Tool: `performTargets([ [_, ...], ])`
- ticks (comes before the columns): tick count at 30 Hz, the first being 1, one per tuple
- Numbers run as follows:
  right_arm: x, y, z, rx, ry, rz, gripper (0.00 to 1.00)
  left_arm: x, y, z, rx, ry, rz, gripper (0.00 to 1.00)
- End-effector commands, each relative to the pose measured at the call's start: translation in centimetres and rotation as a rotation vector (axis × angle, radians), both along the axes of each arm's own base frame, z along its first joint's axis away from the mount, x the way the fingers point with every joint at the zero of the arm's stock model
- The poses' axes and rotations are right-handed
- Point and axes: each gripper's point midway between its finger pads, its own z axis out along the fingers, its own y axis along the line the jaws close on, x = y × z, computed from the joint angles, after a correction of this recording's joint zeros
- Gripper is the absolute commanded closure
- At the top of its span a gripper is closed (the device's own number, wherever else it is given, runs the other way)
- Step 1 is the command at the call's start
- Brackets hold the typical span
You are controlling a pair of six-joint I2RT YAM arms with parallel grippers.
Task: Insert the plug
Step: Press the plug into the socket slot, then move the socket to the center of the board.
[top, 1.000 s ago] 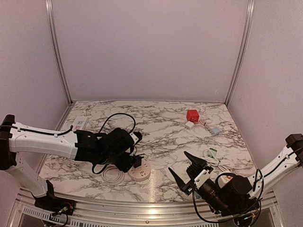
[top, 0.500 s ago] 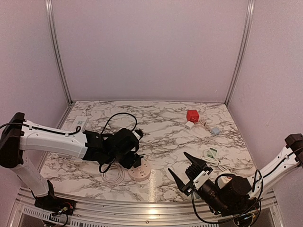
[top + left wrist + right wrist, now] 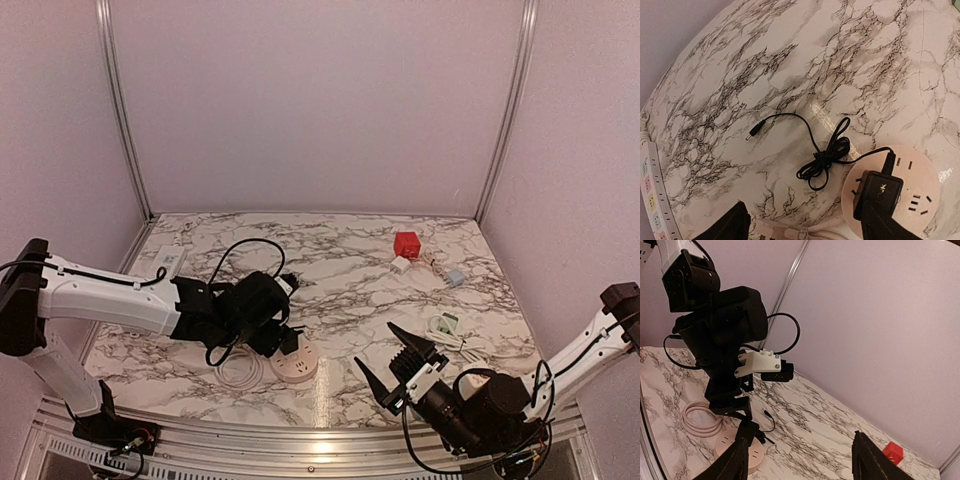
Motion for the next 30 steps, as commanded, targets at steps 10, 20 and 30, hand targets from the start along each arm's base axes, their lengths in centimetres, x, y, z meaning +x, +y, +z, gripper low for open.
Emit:
performTargets([
  [10, 0.0, 0.6, 1.0, 0.021, -0.006, -0.031, 0.34, -2.7, 0.6, 5.1, -0.178, -0.063, -0.039, 0.01],
  [20, 0.4, 0.4, 0.8, 0.015, -0.025, -0.066, 0.33, -7.3, -1.8, 4.5, -0.100, -0.112, -0.154, 0.01],
  [30, 0.9, -0.1, 0.8, 0.020, -0.029, -0.095, 0.32, -10.6, -3.6, -1.8, 0.200, -0.168, -0.255, 0.01],
])
